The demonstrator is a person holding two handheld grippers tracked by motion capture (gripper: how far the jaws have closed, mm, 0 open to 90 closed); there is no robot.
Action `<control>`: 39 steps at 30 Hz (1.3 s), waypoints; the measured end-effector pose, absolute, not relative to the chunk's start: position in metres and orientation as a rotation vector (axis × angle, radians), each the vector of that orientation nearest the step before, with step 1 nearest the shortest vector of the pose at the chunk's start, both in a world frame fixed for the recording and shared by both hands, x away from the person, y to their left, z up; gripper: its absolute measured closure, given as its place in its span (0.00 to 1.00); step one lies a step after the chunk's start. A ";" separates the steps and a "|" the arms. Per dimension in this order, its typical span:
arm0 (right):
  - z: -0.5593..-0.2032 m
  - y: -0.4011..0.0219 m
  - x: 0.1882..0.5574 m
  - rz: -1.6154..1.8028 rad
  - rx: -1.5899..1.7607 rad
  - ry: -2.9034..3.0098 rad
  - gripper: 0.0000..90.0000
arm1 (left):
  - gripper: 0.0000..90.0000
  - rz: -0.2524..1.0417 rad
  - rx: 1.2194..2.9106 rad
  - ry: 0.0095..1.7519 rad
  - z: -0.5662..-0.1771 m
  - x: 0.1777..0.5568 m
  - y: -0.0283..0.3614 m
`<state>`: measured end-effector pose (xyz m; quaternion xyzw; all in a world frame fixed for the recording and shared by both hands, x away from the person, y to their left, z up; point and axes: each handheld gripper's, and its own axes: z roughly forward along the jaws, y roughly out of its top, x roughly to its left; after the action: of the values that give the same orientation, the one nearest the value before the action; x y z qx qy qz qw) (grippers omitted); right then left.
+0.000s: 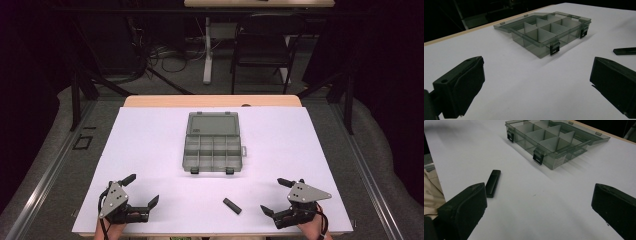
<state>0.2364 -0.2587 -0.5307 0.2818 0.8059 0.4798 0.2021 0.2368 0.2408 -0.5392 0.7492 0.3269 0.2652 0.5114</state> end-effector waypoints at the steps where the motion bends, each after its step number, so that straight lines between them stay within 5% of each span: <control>1: -0.531 -0.259 0.237 1.337 0.790 2.252 0.00 | 0.00 0.636 1.802 0.789 -0.539 0.237 0.241; 39: -0.517 -0.219 0.255 1.225 0.891 2.320 0.00 | 0.00 0.629 1.802 0.807 -0.540 0.238 0.242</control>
<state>0.2551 -0.2189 -0.5171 0.3161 0.8229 0.4346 0.1845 0.2376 0.2416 -0.5397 0.7482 0.3351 0.2612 0.5097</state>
